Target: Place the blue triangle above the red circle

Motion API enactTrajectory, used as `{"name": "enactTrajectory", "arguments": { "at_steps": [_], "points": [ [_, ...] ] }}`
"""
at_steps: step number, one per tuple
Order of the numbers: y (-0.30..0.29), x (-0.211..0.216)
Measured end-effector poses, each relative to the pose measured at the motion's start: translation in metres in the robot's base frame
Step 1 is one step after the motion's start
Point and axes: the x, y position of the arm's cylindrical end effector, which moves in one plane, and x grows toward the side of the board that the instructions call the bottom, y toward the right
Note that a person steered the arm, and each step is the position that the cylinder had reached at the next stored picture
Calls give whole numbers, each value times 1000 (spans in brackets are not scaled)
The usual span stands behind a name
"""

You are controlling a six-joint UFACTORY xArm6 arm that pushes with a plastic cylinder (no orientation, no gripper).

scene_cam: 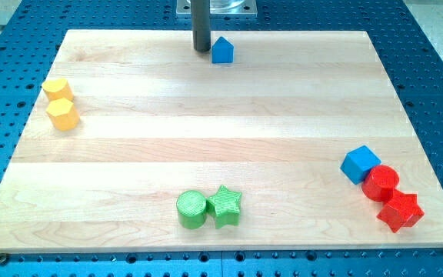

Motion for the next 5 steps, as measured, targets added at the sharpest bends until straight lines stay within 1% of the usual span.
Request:
{"name": "enactTrajectory", "arguments": {
  "at_steps": [1,2,3,4,5],
  "points": [
    [46,73],
    [97,177],
    [100,176],
    [51,150],
    [63,101]
  ]
}}
